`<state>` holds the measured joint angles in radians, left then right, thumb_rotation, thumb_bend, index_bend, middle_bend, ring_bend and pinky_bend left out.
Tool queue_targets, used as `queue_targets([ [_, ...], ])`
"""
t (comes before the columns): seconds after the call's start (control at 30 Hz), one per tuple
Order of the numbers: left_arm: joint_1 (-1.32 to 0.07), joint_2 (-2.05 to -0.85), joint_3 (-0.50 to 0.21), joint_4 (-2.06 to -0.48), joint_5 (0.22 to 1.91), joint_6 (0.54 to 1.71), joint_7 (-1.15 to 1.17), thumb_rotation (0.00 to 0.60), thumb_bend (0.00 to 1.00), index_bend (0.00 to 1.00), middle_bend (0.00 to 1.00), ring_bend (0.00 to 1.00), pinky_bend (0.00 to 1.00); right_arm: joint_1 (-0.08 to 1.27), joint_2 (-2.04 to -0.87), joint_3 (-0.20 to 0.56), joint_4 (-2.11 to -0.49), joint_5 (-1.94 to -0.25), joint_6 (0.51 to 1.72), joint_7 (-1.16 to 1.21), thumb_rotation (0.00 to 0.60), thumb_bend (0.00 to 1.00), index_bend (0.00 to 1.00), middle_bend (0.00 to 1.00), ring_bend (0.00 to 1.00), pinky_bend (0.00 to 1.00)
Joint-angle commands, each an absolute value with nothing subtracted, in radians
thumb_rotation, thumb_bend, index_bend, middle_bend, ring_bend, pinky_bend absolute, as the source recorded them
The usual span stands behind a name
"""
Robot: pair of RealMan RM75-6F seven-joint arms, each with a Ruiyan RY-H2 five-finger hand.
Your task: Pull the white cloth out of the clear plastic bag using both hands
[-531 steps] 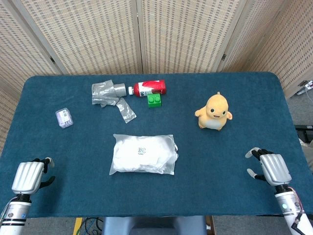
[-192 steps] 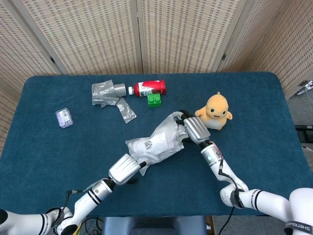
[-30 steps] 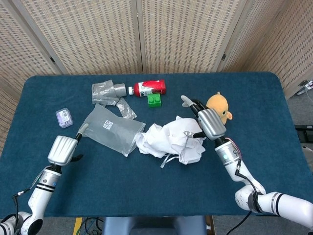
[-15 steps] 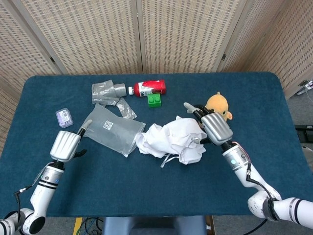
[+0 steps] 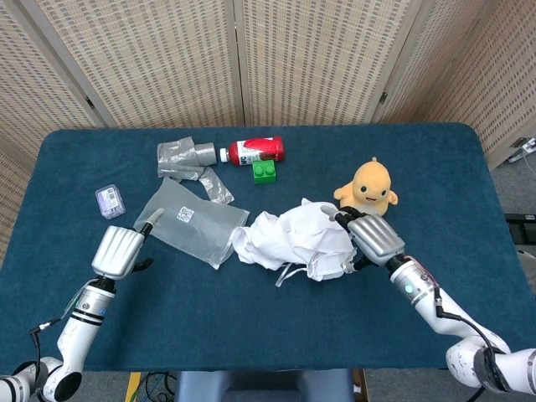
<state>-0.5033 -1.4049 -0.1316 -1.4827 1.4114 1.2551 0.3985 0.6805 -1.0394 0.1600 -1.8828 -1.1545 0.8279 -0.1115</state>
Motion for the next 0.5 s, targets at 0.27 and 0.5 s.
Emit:
queue_targets([
  [0.27,-0.502,-1.424,-0.122,-1.477,1.414,1.254,0.399,0.600,0.00,0.12,0.85,0.74,0.94,0.693,-0.968,0.114,-1.934,-1.086,0.783,-0.176,0.600,0.00,0.09,0.21,0.10,0.35],
  [0.5,-0.505,-1.435,-0.126,-1.475,1.418,1.263,0.399,0.600,0.00,0.13,0.85,0.74,0.94,0.686,-0.969,0.142,-1.941,-1.071,0.788,-0.086,0.600,0.00,0.09,0.21,0.10,0.35],
])
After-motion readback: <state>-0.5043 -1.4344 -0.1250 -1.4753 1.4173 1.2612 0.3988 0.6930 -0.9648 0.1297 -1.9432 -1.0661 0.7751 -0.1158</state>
